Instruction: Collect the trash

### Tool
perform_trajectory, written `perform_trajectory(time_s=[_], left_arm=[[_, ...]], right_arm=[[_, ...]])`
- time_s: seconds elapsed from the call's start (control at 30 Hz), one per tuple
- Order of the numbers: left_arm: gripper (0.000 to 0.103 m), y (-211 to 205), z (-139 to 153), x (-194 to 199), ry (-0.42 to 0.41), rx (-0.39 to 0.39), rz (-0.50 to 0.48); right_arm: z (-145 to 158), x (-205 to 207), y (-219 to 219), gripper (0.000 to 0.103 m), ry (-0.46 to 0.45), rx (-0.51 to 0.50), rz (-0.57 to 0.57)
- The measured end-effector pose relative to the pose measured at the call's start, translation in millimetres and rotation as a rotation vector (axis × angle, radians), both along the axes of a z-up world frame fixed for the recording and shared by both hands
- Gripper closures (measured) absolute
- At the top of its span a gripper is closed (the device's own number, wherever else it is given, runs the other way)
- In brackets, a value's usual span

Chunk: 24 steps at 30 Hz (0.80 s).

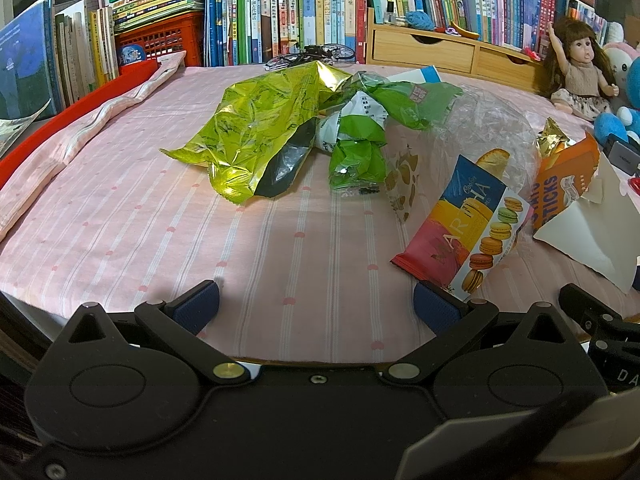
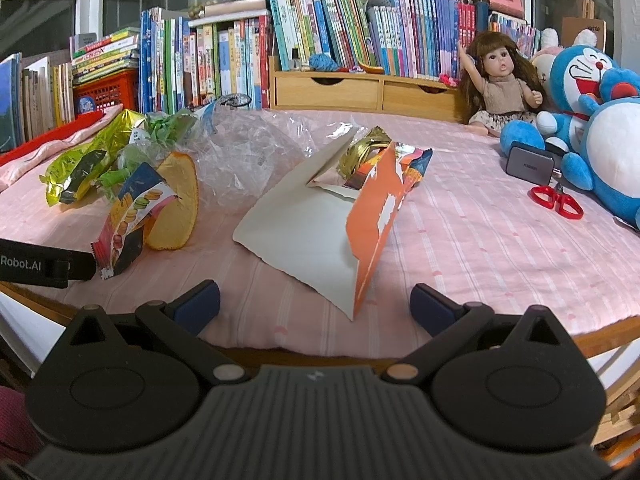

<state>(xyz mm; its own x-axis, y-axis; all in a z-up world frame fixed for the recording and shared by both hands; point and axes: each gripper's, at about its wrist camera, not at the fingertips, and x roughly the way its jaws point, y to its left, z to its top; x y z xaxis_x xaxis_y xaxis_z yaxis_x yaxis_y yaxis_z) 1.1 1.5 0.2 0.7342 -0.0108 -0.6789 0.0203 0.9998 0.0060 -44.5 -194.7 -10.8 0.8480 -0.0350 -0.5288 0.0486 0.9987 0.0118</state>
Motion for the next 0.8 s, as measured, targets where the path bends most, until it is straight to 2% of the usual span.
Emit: perform_trajectory(time_s=[0.33,0.43,0.53,0.7,0.8], left_arm=[[0.000,1.6,-0.5,-1.9,-0.012,0.002,-0.017],[0.000,3.4,2.4,-0.3,0.001,-0.013,-0.025],[0.000,5.8,8.3,-1.6,-0.003,-0.039,-0.034],[0.000,6.4,26.3,-8.1,-0.079,-0.060,-0.052],[0.000,7.7,37.3,-9.5,-0.139,-0.077,-0.058]], right_arm=[[4.1,0.4,-3.4,0.000,0.003,0.023,0.008],[9.5,-0.9,-7.4,0.000,-0.010,0.065,0.019],[17.0,-4.1,-7.5,0.000,-0.046,0.053,0.022],[30.9,-1.7,-12.6,0.000,-0.089,0.033,0.005],[36.7,7.5,-17.8,0.000,-0.084,0.017,-0.020]])
